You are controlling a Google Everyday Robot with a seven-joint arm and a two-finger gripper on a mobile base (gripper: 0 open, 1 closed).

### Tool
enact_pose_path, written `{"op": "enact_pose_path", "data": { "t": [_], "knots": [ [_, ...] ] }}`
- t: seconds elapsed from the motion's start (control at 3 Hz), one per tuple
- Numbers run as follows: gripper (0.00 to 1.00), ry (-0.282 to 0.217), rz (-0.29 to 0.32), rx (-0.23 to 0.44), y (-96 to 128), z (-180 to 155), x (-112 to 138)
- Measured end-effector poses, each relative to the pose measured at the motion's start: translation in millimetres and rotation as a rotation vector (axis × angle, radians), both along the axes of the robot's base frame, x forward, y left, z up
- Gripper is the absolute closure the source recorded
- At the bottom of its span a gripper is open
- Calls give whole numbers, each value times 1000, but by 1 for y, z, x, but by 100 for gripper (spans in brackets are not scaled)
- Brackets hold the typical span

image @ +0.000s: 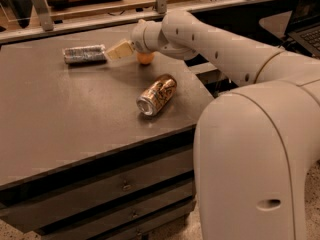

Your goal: Move orange near redbull can

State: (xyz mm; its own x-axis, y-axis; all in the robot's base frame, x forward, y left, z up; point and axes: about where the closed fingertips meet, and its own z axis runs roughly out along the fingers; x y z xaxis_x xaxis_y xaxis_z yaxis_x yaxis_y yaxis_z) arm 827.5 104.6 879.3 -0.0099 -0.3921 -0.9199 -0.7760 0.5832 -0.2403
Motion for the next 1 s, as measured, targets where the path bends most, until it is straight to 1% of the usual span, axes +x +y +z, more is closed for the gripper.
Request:
{"op": "enact_pose_path", "data": {
  "t": [0.33,0.67,1.0],
  "knots": [
    [0,0,0,0,0,0,0],
    [0,2,-8,2,8,-22,19],
    [0,1,-8,2,9,-12,19]
  ]
}}
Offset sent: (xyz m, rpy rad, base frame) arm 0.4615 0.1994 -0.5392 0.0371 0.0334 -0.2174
